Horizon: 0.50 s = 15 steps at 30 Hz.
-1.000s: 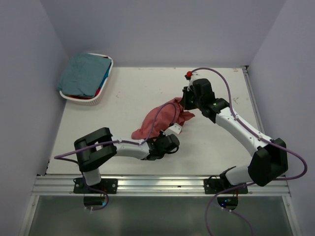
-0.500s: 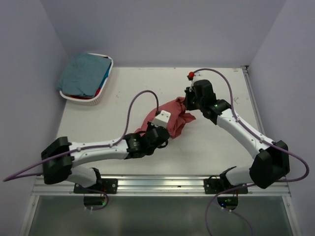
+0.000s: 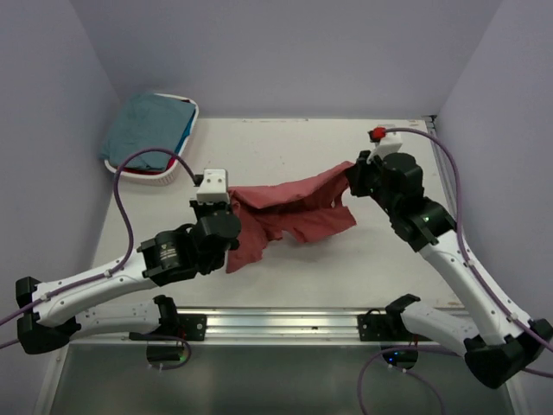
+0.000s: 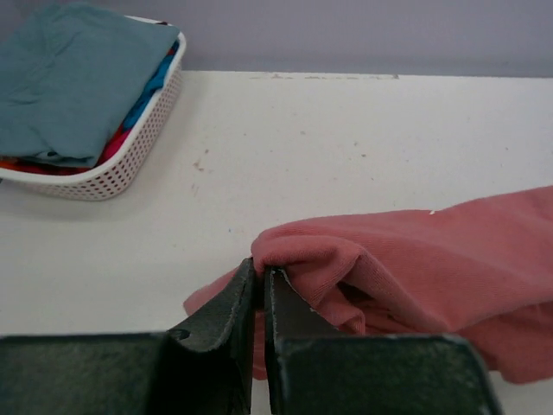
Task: Fold and stack the t-shirts
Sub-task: Flatten out the tshirt
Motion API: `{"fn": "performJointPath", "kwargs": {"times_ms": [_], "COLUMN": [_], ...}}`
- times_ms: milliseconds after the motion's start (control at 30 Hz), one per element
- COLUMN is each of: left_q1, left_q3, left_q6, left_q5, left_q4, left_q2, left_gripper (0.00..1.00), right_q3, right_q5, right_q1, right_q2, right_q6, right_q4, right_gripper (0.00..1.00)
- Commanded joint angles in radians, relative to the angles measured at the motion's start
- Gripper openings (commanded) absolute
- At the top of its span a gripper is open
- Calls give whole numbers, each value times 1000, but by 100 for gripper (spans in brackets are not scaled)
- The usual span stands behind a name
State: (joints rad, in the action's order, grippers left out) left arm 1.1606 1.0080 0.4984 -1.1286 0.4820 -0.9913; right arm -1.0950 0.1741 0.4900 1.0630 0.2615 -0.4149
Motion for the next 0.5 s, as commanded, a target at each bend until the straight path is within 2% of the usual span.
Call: {"fn": "performJointPath", "kwargs": {"times_ms": [0, 67, 100, 167, 200, 300, 400, 467], "left_q1": [-16, -28, -36, -53, -59, -79, -90, -90], "left_q3": [46, 35, 18, 0, -15, -37, -43, -77], "left_q6": [61, 87, 104, 127, 152, 173, 170, 76], "left_q5": [-189, -209, -211, -215, -214, -182, -125, 7], "left_q4": [35, 40, 38, 41, 53, 72, 70, -6], "left_q2": [92, 132, 169, 197, 212, 197, 140, 91], "left_gripper": [11, 20, 46, 68, 83, 100, 100, 100], "right_q3": [-14, -25, -31, -49, -55, -59, -51, -48], "right_q5": [15, -1, -7, -21, -21, -18, -18, -13], "right_q1": [-1, -1, -1, -1, -1, -1, -1, -1], "right_q2": [-160, -208, -237, -251, -255, -242, -229, -213], "right_q6": [1, 1, -1, -4, -4, -5, -5, -5], "right_q4": [11, 4, -1, -25, -35, -53, -56, -55], "right_gripper": [0, 0, 0, 0, 0, 0, 0, 0]}}
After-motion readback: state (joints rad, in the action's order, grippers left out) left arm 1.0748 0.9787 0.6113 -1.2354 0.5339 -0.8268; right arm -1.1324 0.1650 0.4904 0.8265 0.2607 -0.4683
